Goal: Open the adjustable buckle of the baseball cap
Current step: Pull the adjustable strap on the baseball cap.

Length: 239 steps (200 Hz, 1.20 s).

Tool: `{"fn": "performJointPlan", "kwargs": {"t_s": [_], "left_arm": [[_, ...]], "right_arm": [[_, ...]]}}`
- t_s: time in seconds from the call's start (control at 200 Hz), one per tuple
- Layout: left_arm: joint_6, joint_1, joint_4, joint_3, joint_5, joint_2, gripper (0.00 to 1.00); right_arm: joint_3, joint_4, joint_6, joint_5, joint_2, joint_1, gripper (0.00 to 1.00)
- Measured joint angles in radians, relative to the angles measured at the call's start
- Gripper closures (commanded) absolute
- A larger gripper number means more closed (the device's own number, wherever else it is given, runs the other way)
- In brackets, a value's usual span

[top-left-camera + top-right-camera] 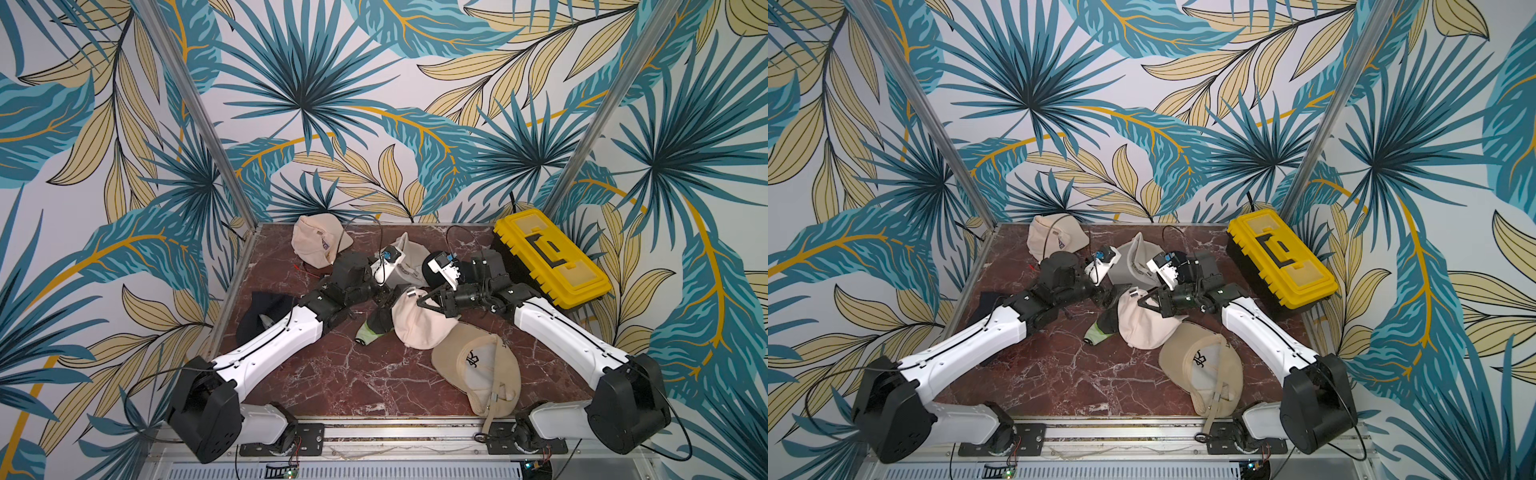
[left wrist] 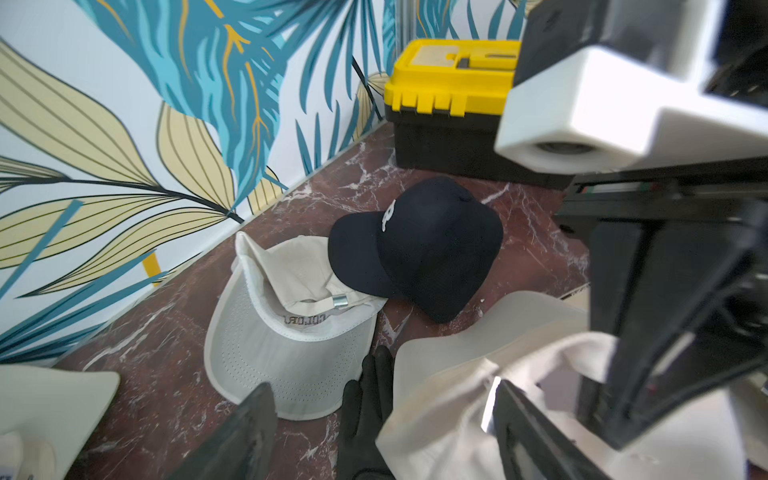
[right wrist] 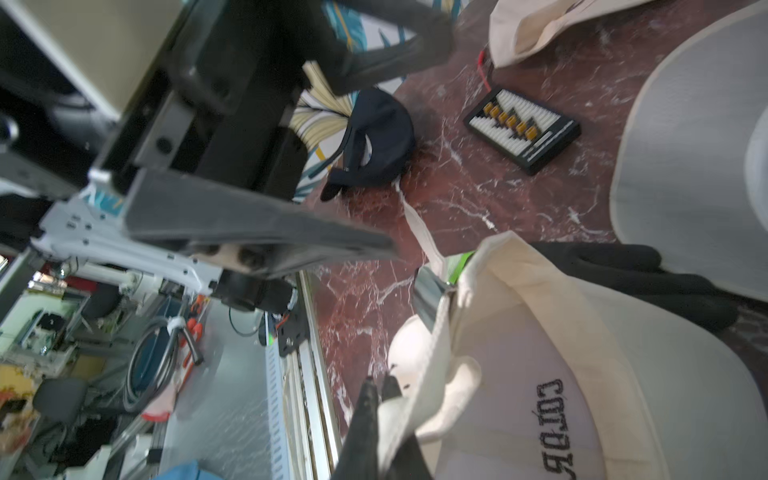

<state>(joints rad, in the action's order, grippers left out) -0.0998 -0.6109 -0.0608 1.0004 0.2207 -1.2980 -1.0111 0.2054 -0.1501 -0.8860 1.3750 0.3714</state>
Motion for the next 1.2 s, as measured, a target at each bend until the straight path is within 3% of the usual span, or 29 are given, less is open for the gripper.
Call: {"fn": "performJointPlan", "kwargs": {"t_s": [0.19,0.41,0.556,0.781,0.951,1.196], "left_arm": [[0.155,0.002,0.001,-0.053,0.006,0.115,0.25],[0.193,-0.026,-0.001,-0.079,0.059,0.078,0.22],[0.16,-0.061,-0.004,-0.079,0.04,0.018,0.23],[0.129,-0.076,-0.004,-0.062,-0.071,-0.027,0.36],[0.109,-0.076,-0.005,-0.063,-0.132,0.004,0.33],[0.079,-0.076,0.039,-0.069,-0.071,0.086,0.33]], "right_arm": [[-0.012,-0.168,-0.208,0.063,0.006,-0.006,1.0],[-0.012,-0.293,-0.319,0.055,0.006,-0.006,1.0],[-0.011,-0.361,-0.354,0.013,0.006,-0.006,1.0],[0.022,-0.449,-0.38,-0.063,0.006,-0.006,1.0],[0.038,-0.444,-0.369,-0.074,0.005,-0.006,1.0],[0.051,-0.444,-0.362,-0.085,0.003,-0.006,1.0]]}}
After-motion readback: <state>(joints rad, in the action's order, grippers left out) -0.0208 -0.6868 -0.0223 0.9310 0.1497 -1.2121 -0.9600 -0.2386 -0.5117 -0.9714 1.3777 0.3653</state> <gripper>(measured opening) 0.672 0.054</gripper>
